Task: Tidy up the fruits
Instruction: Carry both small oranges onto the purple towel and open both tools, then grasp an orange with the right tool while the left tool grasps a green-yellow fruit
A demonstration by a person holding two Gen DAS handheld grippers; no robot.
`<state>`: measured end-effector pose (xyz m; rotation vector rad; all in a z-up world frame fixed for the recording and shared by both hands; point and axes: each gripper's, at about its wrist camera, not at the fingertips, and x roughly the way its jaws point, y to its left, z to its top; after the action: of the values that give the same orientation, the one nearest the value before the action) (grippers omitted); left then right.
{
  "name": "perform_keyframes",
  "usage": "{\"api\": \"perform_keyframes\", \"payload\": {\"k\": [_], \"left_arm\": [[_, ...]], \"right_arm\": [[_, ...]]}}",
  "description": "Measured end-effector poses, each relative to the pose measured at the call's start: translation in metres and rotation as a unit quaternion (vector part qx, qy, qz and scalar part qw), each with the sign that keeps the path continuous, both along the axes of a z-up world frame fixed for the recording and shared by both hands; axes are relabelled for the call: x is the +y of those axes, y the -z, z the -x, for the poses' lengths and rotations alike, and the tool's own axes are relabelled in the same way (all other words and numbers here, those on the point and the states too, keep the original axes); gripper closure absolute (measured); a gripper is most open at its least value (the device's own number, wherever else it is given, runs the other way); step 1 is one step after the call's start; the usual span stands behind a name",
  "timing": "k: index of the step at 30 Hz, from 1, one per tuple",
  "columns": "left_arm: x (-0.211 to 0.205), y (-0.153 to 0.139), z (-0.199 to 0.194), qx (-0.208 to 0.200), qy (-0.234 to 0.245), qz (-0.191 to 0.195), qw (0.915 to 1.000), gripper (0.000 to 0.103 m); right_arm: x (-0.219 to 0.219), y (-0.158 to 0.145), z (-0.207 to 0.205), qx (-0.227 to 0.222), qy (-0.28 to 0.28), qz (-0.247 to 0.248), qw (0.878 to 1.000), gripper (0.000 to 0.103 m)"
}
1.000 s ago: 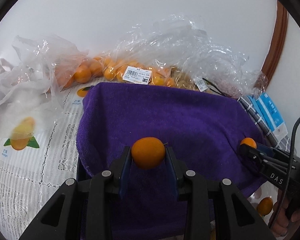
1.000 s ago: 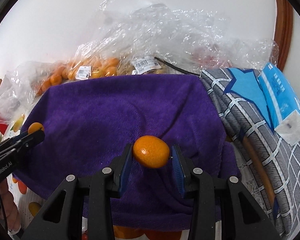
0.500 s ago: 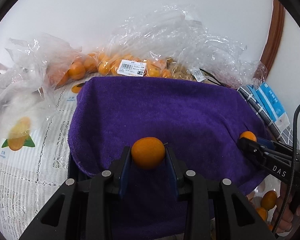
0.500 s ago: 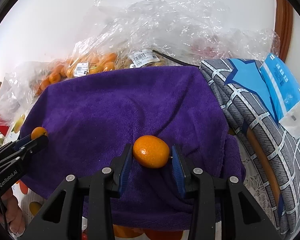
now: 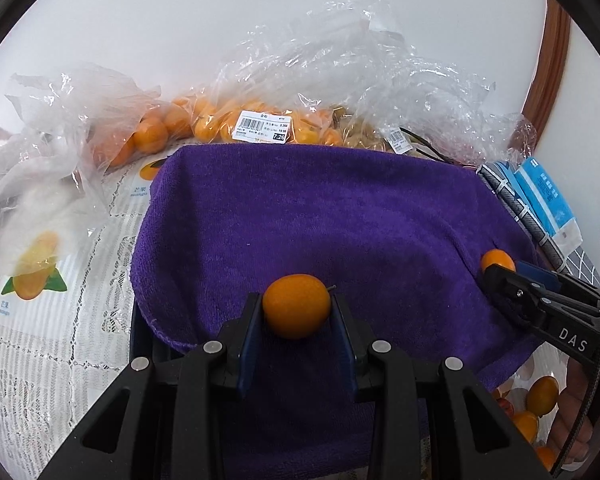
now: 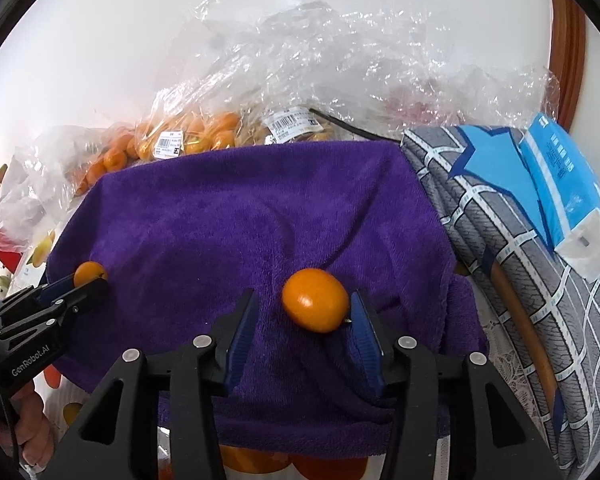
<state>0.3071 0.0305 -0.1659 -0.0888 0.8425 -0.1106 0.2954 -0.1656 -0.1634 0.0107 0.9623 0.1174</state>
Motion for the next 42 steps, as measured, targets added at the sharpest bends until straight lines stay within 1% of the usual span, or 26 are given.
{"api": "perform_keyframes", "payload": {"k": [1, 5, 10, 16, 18, 22, 24, 26, 27, 28, 30, 32, 36, 39, 42], "left_arm": [[0.0, 0.0, 0.0, 0.001, 0.0, 0.0, 1.0, 0.071], [-0.001, 0.0, 0.0, 0.001, 0.001, 0.001, 1.0, 0.07], [0.0, -0.006, 0.004, -0.016, -0.001, 0.003, 0.9999, 0.059], [0.001, -0.017, 0.012, -0.048, -0.003, 0.01, 0.9988, 0.059], [0.002, -0.021, 0.014, -0.057, -0.005, 0.012, 0.9983, 0.059], [0.007, -0.029, 0.021, -0.079, -0.013, 0.025, 0.9965, 0.059], [0.009, -0.032, 0.024, -0.089, -0.016, 0.027, 0.9956, 0.059], [0.01, -0.034, 0.026, -0.095, -0.018, 0.029, 0.9949, 0.06], [0.01, -0.035, 0.027, -0.097, -0.012, 0.035, 0.9946, 0.06], [0.01, -0.038, 0.028, -0.101, -0.005, 0.043, 0.994, 0.06], [0.01, -0.041, 0.031, -0.106, -0.001, 0.045, 0.9933, 0.058], [0.007, -0.045, 0.034, -0.11, -0.001, 0.039, 0.9932, 0.048], [0.001, -0.049, 0.043, -0.118, 0.008, 0.03, 0.9925, 0.048], [-0.004, -0.052, 0.049, -0.125, 0.013, 0.021, 0.9918, 0.048], [-0.006, -0.052, 0.054, -0.126, 0.014, 0.018, 0.9917, 0.048]], "right_arm": [[0.0, -0.001, 0.001, -0.002, 0.0, 0.001, 1.0, 0.051], [0.001, -0.004, 0.003, -0.013, 0.001, 0.005, 1.0, 0.05], [-0.004, -0.01, 0.008, -0.033, 0.012, 0.006, 0.999, 0.049], [-0.01, -0.026, 0.015, -0.063, 0.031, 0.01, 0.997, 0.049], [-0.012, -0.035, 0.019, -0.079, 0.034, 0.003, 0.996, 0.049], [-0.011, -0.047, 0.023, -0.084, 0.024, -0.008, 0.996, 0.049], [-0.014, -0.058, 0.029, -0.087, 0.032, -0.011, 0.996, 0.049], [-0.02, -0.063, 0.036, -0.083, 0.04, -0.021, 0.996, 0.045], [-0.026, -0.064, 0.041, -0.077, 0.043, -0.029, 0.996, 0.041], [-0.03, -0.063, 0.046, -0.072, 0.044, -0.035, 0.996, 0.04], [-0.038, -0.057, 0.059, -0.053, 0.041, -0.043, 0.997, 0.04], [-0.043, -0.046, 0.073, -0.027, 0.036, -0.038, 0.998, 0.04], [-0.046, -0.025, 0.095, 0.003, 0.026, -0.038, 0.999, 0.042], [-0.046, -0.014, 0.11, 0.015, 0.025, -0.047, 0.998, 0.049], [-0.043, -0.009, 0.123, 0.016, 0.011, -0.067, 0.998, 0.049]]}}
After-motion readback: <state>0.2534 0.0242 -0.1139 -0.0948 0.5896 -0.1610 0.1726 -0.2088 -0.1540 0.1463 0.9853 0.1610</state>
